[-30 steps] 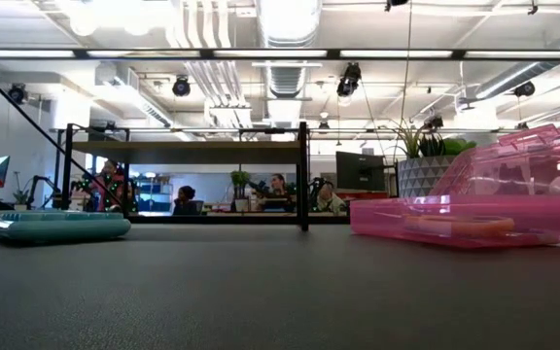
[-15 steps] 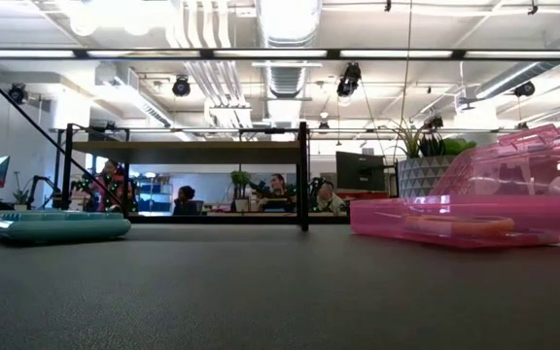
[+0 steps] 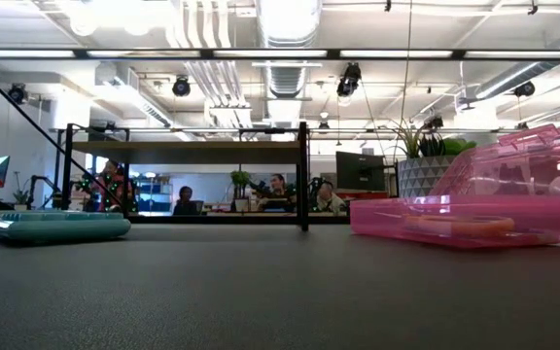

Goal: Pack school essentials
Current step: Put the orange pencil into the pink supply box

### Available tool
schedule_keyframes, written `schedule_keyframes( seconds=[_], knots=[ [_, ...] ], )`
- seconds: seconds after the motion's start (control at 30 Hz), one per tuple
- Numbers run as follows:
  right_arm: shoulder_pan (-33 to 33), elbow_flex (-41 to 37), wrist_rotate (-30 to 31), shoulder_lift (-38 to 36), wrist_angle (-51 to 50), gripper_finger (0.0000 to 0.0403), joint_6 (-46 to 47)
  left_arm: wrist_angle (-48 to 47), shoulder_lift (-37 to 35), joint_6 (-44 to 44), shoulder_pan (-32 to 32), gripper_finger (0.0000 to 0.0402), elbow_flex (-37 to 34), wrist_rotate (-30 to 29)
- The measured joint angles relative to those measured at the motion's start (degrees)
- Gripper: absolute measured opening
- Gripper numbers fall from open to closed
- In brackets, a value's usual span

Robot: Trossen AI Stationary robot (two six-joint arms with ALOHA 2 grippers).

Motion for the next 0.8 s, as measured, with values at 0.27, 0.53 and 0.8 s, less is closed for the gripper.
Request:
schedule_keyframes(
  seconds=[0.27, 0.53, 0.8],
  knots=[
    [0.0, 0.0, -0.1, 0.0, -0.7, 0.0015, 1.5, -0.1, 0.0, 0.1, 0.0, 0.0033, 0.0, 0.6],
    [0.0, 0.0, 0.3, -1.3, -13.1, 0.0014, 9.5, -4.3, 0.0, 0.4, 0.1, 0.0120, 0.0, 3.0],
    [-0.4, 0.0, 0.3, -1.0, -39.9, 0.0014, 32.2, -15.1, 0.0, -6.5, 0.2, 0.0172, -0.1, 3.1]
  ],
)
